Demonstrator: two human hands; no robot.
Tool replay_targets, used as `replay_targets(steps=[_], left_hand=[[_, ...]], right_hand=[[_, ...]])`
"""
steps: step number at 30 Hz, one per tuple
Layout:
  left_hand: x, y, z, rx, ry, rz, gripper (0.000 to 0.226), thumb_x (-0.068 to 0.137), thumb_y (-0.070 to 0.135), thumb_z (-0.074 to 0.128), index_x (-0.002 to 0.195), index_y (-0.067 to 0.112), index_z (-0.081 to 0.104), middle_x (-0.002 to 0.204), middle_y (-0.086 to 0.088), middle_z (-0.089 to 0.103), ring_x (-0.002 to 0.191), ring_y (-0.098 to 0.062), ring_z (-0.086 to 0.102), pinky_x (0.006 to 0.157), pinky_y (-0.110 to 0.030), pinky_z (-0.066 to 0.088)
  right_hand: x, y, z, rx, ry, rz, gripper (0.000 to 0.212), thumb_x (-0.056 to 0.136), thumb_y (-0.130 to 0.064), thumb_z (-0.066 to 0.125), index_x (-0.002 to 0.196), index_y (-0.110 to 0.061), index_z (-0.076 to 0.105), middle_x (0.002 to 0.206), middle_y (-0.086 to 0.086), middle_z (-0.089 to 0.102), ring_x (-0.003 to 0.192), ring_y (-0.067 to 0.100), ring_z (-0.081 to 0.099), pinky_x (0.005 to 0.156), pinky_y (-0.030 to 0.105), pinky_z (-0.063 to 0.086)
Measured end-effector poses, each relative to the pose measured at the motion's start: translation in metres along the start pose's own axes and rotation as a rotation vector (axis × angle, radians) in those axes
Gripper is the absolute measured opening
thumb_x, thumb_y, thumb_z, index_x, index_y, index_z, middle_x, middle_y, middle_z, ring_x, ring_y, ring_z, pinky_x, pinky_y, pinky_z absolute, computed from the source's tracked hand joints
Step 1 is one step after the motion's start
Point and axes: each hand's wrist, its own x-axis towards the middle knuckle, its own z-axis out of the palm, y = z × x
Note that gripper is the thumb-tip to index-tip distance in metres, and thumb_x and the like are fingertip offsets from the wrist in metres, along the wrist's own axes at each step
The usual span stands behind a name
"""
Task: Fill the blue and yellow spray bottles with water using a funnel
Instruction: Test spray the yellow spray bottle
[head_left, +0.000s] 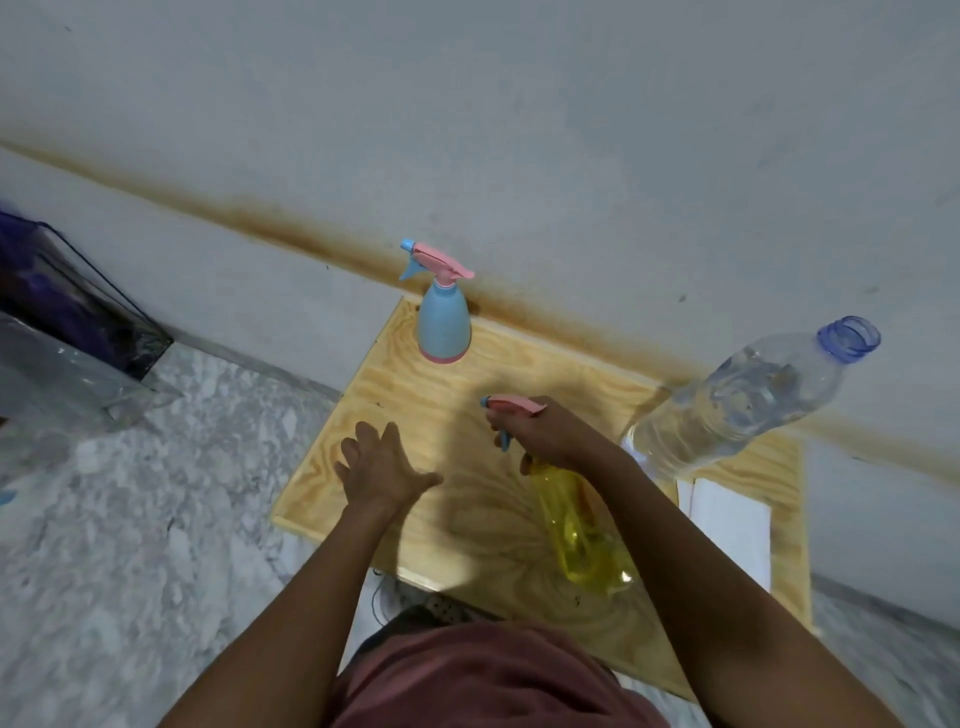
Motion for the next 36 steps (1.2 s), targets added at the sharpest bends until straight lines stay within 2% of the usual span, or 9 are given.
replay_targets(steps=[5,12,16,20,25,29,31,33,36], left_hand=[[0.004,0.0,0.002,-0.022,0.001,-0.021,0.103,0.054,0.074,0.077,0.136,0.025,0.039,0.14,-0.008,0.026,0.127,-0.035,0.028,0.108,-0.052,0.033],[0.003,0.001,0.002,-0.055,0.016,-0.026,0.098,0.055,0.07,0.079,0.133,0.025,0.042,0.138,-0.006,0.028,0.126,-0.031,0.028,0.108,-0.048,0.033],[0.003,0.0,0.003,-0.078,0.013,-0.033,0.096,0.054,0.07,0.08,0.13,0.026,0.043,0.138,-0.005,0.027,0.125,-0.03,0.028,0.108,-0.048,0.033],[0.002,0.001,0.002,-0.067,0.016,-0.031,0.097,0.054,0.071,0.079,0.131,0.026,0.042,0.138,-0.005,0.028,0.125,-0.03,0.029,0.109,-0.048,0.032],[0.0,0.0,0.002,-0.073,0.018,-0.029,0.099,0.054,0.071,0.079,0.133,0.027,0.041,0.139,-0.005,0.027,0.126,-0.031,0.028,0.109,-0.048,0.031],[-0.003,0.004,-0.005,-0.082,-0.01,-0.019,0.091,0.057,0.07,0.077,0.128,0.025,0.043,0.136,-0.007,0.03,0.125,-0.03,0.029,0.107,-0.047,0.034],[-0.006,0.012,-0.015,-0.114,-0.059,0.078,0.096,0.052,0.076,0.069,0.13,0.026,0.044,0.135,-0.008,0.036,0.126,-0.029,0.032,0.102,-0.041,0.038],[-0.013,0.027,-0.028,-0.219,-0.218,0.264,0.113,0.047,0.08,0.065,0.144,0.028,0.038,0.146,-0.004,0.037,0.136,-0.023,0.031,0.108,-0.036,0.036],[-0.04,0.059,-0.045,-0.45,-0.43,0.523,0.109,0.06,0.055,0.087,0.15,0.034,0.029,0.152,0.011,0.03,0.139,-0.008,0.031,0.115,-0.033,0.033]], right_hand=[[0.021,0.005,0.006,0.016,0.009,0.026,0.031,0.096,-0.038,0.055,0.116,-0.019,0.068,0.088,0.009,0.072,0.061,0.014,0.064,0.058,0.031,0.055],[0.029,0.011,0.008,0.034,0.01,0.052,0.031,0.096,-0.039,0.054,0.116,-0.019,0.067,0.091,0.006,0.072,0.078,0.019,0.07,0.067,0.037,0.059],[0.029,0.012,0.007,-0.009,0.023,0.047,0.033,0.096,-0.041,0.054,0.11,-0.017,0.07,0.09,0.005,0.072,0.075,0.018,0.068,0.075,0.042,0.058],[0.024,0.01,0.008,0.047,0.046,0.043,0.025,0.095,-0.038,0.056,0.106,-0.02,0.069,0.081,0.007,0.07,0.071,0.019,0.066,0.062,0.033,0.056],[0.02,0.011,0.007,0.011,0.042,0.017,0.034,0.093,-0.041,0.055,0.114,-0.019,0.07,0.088,0.005,0.073,0.081,0.021,0.07,0.077,0.047,0.061],[0.006,0.009,0.003,0.039,0.111,-0.055,0.032,0.088,-0.048,0.059,0.103,-0.02,0.063,0.091,-0.001,0.071,0.079,0.018,0.07,0.07,0.049,0.061],[-0.007,0.005,-0.002,0.092,0.187,-0.123,0.031,0.088,-0.045,0.065,0.097,-0.015,0.061,0.088,-0.002,0.073,0.068,0.019,0.071,0.063,0.042,0.06],[-0.02,0.001,-0.009,0.176,0.268,-0.228,0.026,0.087,-0.034,0.073,0.09,-0.01,0.065,0.082,0.0,0.075,0.059,0.021,0.071,0.058,0.033,0.056],[-0.036,-0.008,-0.019,0.314,0.368,-0.333,0.018,0.084,-0.029,0.076,0.091,-0.013,0.074,0.078,0.004,0.074,0.062,0.02,0.071,0.059,0.023,0.052]])
